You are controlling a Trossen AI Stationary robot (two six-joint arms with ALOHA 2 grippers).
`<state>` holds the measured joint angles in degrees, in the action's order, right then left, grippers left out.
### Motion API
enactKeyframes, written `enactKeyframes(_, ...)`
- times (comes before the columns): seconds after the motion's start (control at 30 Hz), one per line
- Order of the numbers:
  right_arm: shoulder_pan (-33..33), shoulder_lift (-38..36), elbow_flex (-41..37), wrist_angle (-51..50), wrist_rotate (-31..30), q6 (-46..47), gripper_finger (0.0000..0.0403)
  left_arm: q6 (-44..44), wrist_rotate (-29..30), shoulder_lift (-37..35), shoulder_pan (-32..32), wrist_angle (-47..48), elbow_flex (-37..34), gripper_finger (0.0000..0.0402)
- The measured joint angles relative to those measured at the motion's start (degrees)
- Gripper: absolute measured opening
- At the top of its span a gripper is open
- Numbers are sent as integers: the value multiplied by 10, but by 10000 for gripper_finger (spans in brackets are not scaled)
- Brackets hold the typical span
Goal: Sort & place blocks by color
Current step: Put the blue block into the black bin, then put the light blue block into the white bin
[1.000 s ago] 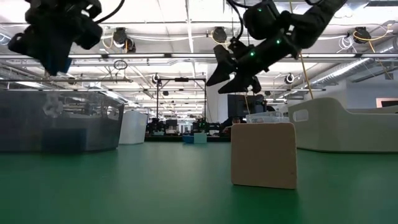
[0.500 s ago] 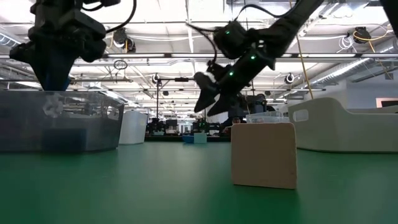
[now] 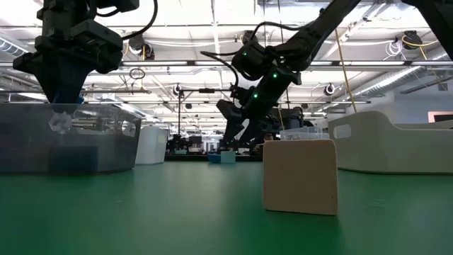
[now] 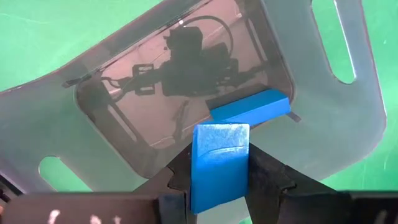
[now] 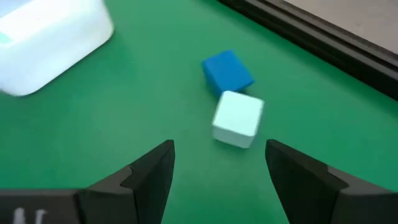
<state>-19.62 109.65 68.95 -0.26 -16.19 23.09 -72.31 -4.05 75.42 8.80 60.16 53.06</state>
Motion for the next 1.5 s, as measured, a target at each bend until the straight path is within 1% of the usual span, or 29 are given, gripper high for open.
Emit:
enactKeyframes(0.1,-11,0,0,0,10,14,242,4,0,0,0,0,0,102)
enactKeyframes(0.2,-23,0,0,3,56,54,242,19,0,0,0,0,0,102)
enactKeyframes(0.23,-25,0,0,5,62,65,242,21,0,0,0,-1,0,102)
enactKeyframes(0.4,-29,0,0,28,60,77,242,17,0,0,0,-1,0,109)
enactKeyframes(0.53,-29,0,0,37,59,78,242,51,1,0,0,-3,0,120)
enactKeyframes(0.63,-28,0,0,48,59,78,242,58,7,0,0,-4,0,101)
enactKeyframes(0.77,-28,0,0,61,60,78,243,36,11,0,0,-4,0,52)
enactKeyframes(0.83,-28,0,0,61,60,78,243,30,11,0,0,-4,0,35)
enactKeyframes(0.9,-29,0,0,58,59,78,243,26,11,0,0,-4,0,27)
enactKeyframes(0.97,-30,0,0,56,59,78,243,26,9,0,0,-4,0,28)
enactKeyframes(1.07,-33,0,0,56,59,79,243,25,-11,-1,0,-4,0,45)
enactKeyframes(1.23,-36,0,0,57,58,98,243,17,-34,-1,0,-4,0,96)
enactKeyframes(1.33,-36,0,0,60,53,109,243,19,-34,-1,0,-4,0,129)
enactKeyframes(1.43,-36,1,0,54,29,121,243,20,-34,-1,0,-4,0,158)
enactKeyframes(1.5,-38,12,6,46,30,135,243,20,-34,-1,0,-4,0,173)
